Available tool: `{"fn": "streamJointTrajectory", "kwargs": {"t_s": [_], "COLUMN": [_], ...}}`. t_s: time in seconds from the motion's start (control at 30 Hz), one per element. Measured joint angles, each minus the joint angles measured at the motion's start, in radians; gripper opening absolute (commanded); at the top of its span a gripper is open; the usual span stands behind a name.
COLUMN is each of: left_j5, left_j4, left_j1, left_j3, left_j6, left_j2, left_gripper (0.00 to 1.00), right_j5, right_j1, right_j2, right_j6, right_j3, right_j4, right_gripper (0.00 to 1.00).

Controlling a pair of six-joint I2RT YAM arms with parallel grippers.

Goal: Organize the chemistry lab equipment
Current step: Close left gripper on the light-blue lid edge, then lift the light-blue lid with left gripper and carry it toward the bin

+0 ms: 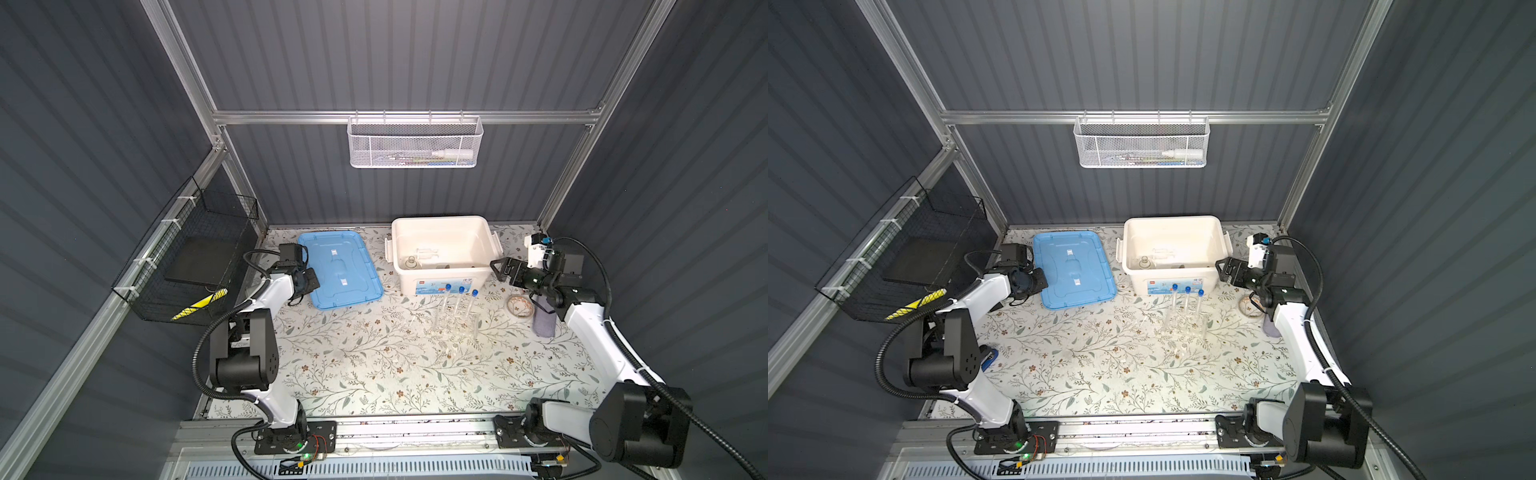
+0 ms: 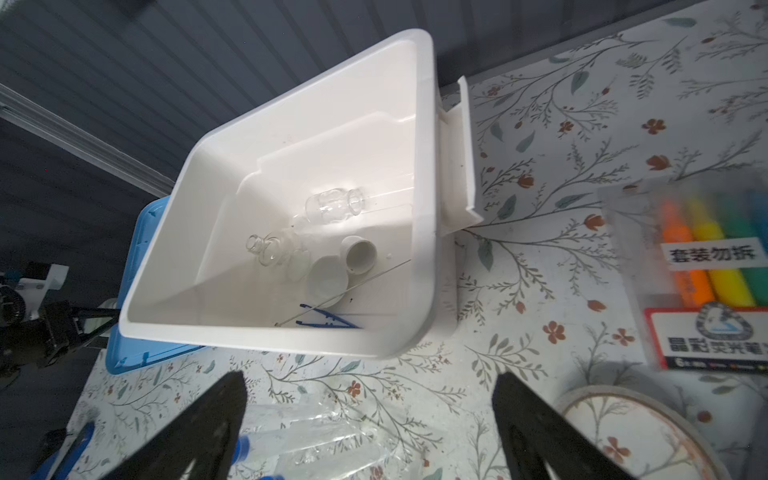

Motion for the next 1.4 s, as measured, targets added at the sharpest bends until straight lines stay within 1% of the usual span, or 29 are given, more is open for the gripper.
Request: {"fn": "streamJointTrajectory", "kwargs": {"t_s": [0.23,0.53,0.9,1.2,1.4], "left_j5": [-0.005,-0.019,-0.049,-0.065,-0.053], "left_j4": [-0.048,-0.098,-0.173,-0.196,-0.202], "left_j1": [0.0,-0.007,-0.007,-0.007,-0.007], "left_j3": [0.0,0.001,0.035,0.079,0.105], "left_j6": [-0.014,-0.019,-0.023,-0.021,-0.021], "left_j2": [-0.094,-0.227,-0.359,-0.438,-0.448], "left_gripper": [0.0,0.0,0.0,0.0,0.0], "right_j5": [-0.085,-0.164,-0.322,-0.42,-0.454], "right_j1": [0.017,0.046,0.09,0.14,0.173], "right_j2": [0.002,0.021,0.09,0.166,0.214], "right_j6": [0.034,0.072,0.108,0.131,0.138], "right_j3": [0.001,0.01,0.074,0.138,0.185], "right_j4": [0.022,0.058,0.099,0.129,0.145], "right_gripper": [0.93,0.92,0.9,0.89,0.89]}}
